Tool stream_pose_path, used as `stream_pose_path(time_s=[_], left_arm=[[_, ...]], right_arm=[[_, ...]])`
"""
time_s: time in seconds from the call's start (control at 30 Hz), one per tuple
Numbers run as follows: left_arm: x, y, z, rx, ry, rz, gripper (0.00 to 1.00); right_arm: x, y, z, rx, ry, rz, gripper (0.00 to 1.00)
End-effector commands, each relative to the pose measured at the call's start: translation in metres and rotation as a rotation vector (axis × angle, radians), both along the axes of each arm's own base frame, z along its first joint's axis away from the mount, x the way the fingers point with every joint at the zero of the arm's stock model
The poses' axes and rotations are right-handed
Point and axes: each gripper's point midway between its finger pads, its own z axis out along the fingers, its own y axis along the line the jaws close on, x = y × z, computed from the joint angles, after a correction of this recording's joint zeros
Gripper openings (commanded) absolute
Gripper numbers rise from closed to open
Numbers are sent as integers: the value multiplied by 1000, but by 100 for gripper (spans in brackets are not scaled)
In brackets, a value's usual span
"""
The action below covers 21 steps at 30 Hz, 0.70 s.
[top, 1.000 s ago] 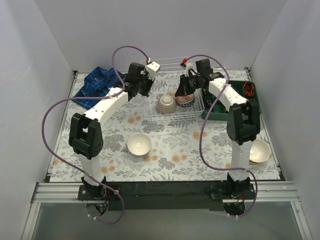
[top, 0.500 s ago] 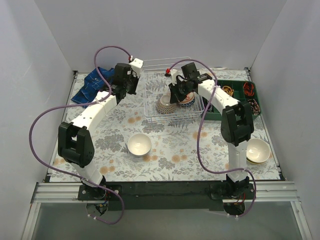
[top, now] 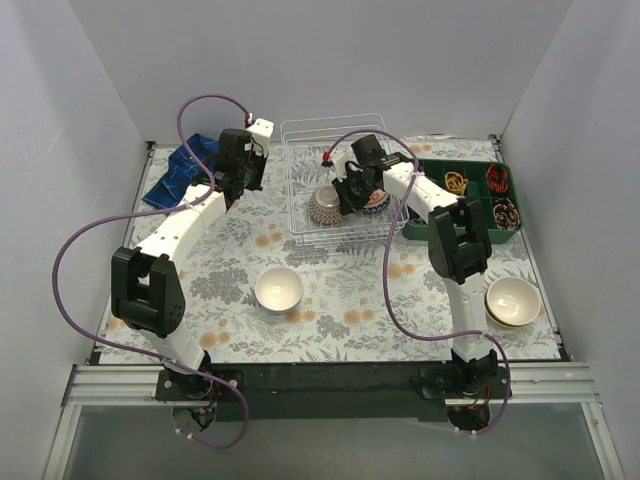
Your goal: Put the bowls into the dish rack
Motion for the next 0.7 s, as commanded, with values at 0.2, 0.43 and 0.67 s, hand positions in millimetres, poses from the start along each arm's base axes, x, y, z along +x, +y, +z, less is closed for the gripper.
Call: stream_pose_path(time_s=[0.2,0.43,0.67], left_arm=[[-15,10,21,12,-52,12,0],[-13,25,20,13,-53,55,0],[-21,58,49,6,-118,110,9]], right_arm=[[32,26,28,60,-111,0,1],[26,20,60,95,-159,-24,1],[-27,17,105,191,-142,92,18]])
